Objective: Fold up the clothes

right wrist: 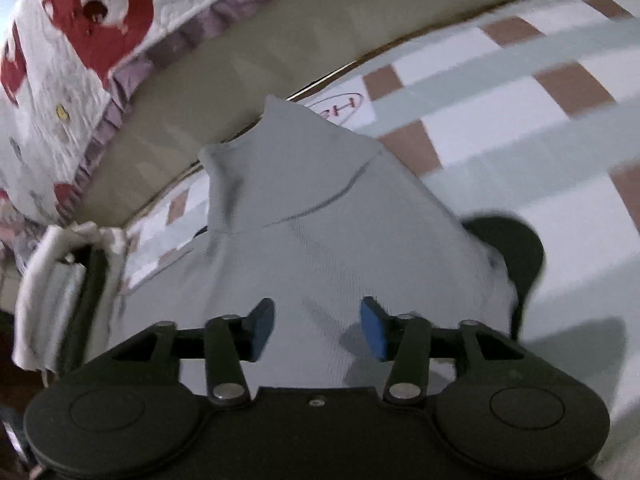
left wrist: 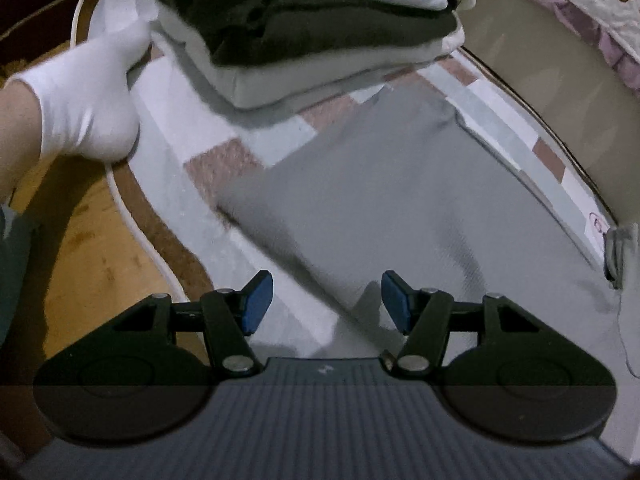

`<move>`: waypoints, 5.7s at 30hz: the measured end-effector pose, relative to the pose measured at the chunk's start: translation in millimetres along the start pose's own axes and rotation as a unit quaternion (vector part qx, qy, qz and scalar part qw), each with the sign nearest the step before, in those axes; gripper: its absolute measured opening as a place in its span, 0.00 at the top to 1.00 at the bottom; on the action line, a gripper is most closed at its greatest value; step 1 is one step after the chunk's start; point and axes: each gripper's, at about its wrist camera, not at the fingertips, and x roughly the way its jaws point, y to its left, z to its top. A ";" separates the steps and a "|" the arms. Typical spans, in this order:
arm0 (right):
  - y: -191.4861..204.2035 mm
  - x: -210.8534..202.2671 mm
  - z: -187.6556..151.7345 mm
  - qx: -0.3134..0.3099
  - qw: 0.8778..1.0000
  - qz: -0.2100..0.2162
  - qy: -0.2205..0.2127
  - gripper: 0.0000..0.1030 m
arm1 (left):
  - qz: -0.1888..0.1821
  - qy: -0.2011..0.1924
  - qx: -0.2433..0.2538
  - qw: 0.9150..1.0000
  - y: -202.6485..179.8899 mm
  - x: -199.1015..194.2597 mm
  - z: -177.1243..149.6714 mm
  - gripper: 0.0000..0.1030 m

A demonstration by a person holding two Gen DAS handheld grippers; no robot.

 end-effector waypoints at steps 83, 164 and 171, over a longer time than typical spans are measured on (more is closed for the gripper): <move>3.2 113.8 116.9 -0.339 0.935 -0.081 0.063 0.41 | -0.224 0.045 0.351 0.908 -433.6 129.5 -12.9 0.20; -48.7 40.2 135.5 -0.005 0.996 0.072 0.046 0.36 | -0.261 0.071 0.368 0.890 -247.8 -2.8 -109.0 0.39; -34.0 85.4 121.2 -0.040 0.983 0.071 0.162 0.34 | -0.229 0.065 0.284 0.929 -256.5 33.0 -77.5 0.39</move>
